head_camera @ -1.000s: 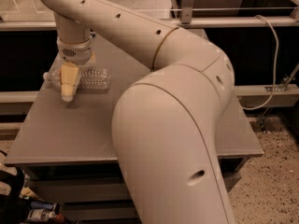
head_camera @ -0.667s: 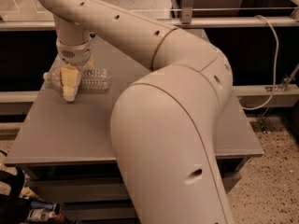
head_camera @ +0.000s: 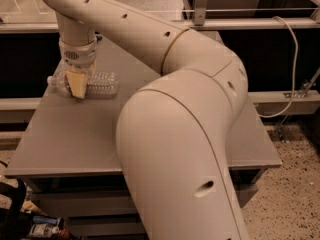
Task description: Place water bottle upright
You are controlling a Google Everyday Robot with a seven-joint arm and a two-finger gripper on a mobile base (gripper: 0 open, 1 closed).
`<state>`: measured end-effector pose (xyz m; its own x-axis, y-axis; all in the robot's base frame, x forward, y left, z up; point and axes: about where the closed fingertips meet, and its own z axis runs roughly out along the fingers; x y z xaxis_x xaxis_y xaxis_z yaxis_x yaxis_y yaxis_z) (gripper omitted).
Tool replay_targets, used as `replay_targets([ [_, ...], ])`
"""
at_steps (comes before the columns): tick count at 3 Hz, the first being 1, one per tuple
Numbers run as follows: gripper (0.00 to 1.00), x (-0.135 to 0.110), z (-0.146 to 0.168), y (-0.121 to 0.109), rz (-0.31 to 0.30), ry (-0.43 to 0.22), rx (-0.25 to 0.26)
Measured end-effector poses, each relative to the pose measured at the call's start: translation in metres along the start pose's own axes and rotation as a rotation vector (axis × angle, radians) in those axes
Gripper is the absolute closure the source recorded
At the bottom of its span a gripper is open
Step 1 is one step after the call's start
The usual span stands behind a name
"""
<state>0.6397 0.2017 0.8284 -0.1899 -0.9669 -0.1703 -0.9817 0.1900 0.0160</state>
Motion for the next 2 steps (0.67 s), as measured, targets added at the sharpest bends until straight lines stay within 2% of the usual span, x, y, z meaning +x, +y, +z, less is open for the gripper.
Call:
replay_targets([
  [1,0.95,-0.0008,-0.0046,0.0000,0.000,0.000,0.000],
  [2,1.00,-0.0060,-0.0080,-0.0045,-0.014,-0.013,0.010],
])
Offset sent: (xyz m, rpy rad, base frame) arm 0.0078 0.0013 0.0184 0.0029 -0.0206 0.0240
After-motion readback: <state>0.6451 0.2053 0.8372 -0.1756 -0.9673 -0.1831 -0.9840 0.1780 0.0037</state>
